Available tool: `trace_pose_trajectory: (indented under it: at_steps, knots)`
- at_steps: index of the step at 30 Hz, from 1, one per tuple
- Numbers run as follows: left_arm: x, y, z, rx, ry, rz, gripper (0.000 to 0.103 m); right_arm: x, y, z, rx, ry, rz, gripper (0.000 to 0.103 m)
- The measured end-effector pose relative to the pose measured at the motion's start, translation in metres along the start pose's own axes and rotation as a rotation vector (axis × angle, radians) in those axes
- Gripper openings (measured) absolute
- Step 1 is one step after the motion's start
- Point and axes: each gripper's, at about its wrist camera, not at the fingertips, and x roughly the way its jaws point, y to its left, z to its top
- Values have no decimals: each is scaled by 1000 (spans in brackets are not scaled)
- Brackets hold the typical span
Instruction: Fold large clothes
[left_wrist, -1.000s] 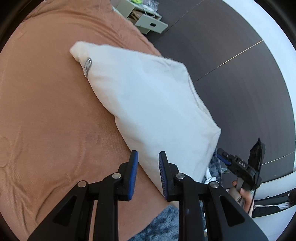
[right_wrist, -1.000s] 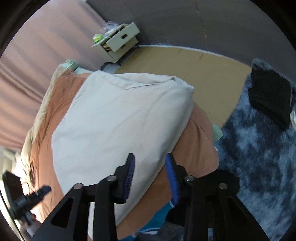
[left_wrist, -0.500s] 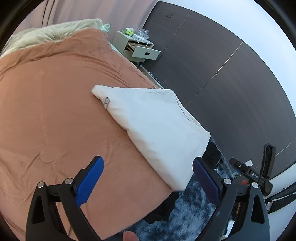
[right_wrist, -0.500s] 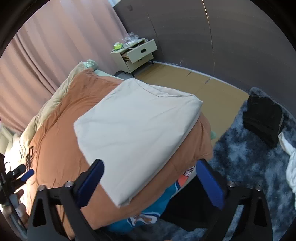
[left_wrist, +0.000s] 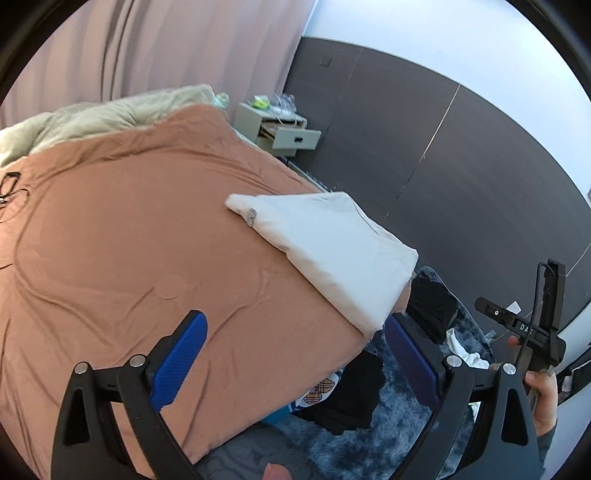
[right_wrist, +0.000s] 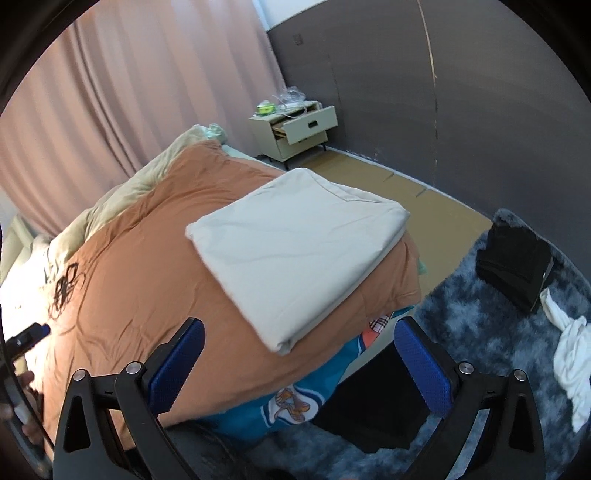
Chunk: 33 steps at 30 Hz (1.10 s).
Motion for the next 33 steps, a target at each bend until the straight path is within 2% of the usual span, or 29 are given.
trace_pose_trajectory:
  at_steps: [8, 21, 27, 33]
  knots:
    - [-72, -1, -34, -2, -147, 48, 99, -49, 23, -31, -66, -81, 19, 103]
    - [-133, -10, -96, -18, -237, 75, 99, -114, 35, -86, -155, -173, 86, 103]
    - [-167, -16, -132, 5, -319, 114, 99, -136, 38, -114, -197, -199, 142, 103]
    - [-189, -20, -161, 25, -367, 157, 99, -150, 45, -138, -257, -218, 155, 103]
